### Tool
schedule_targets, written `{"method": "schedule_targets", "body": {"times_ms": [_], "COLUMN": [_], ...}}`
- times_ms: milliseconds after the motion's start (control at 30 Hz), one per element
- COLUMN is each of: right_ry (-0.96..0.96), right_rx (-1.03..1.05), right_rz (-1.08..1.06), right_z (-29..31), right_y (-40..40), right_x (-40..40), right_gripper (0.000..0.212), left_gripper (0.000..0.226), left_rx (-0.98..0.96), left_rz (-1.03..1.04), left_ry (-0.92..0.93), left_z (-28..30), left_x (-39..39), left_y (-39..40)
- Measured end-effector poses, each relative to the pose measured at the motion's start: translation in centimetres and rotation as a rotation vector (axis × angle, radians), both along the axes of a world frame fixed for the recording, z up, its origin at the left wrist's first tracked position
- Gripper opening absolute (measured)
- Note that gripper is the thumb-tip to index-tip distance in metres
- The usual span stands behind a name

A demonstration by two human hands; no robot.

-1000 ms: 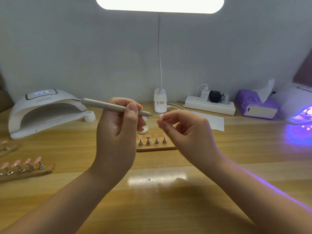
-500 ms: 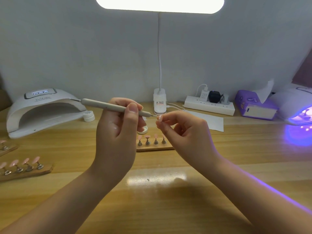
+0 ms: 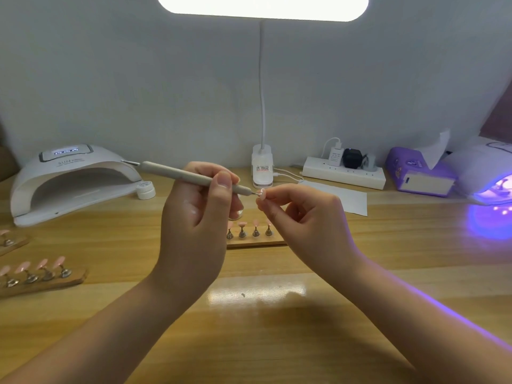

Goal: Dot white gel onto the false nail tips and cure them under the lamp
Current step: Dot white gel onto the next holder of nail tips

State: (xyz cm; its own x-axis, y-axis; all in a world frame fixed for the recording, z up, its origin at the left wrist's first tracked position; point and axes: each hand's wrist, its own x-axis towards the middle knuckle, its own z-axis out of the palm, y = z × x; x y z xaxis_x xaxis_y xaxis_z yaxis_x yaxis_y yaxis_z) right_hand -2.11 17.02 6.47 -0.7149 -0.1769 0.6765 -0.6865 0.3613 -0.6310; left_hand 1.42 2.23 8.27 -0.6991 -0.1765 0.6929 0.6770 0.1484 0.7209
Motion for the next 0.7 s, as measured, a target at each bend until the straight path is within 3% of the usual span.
{"method": "schedule_targets", "body": {"times_ms": [700], "right_ry": [0.001], "right_rx": [-0.008], "right_rz": [-0.005], "right_z": [0.28], "right_y": [-0.05], "right_x": [0.04], "right_gripper": [0.012], "left_gripper": [0.015], "left_rx": [-0.025], "left_rz": [0.033], "left_ry": [-0.024], "left_z": [-0.2], "left_x": [-0.02], "left_y": [0.0]}}
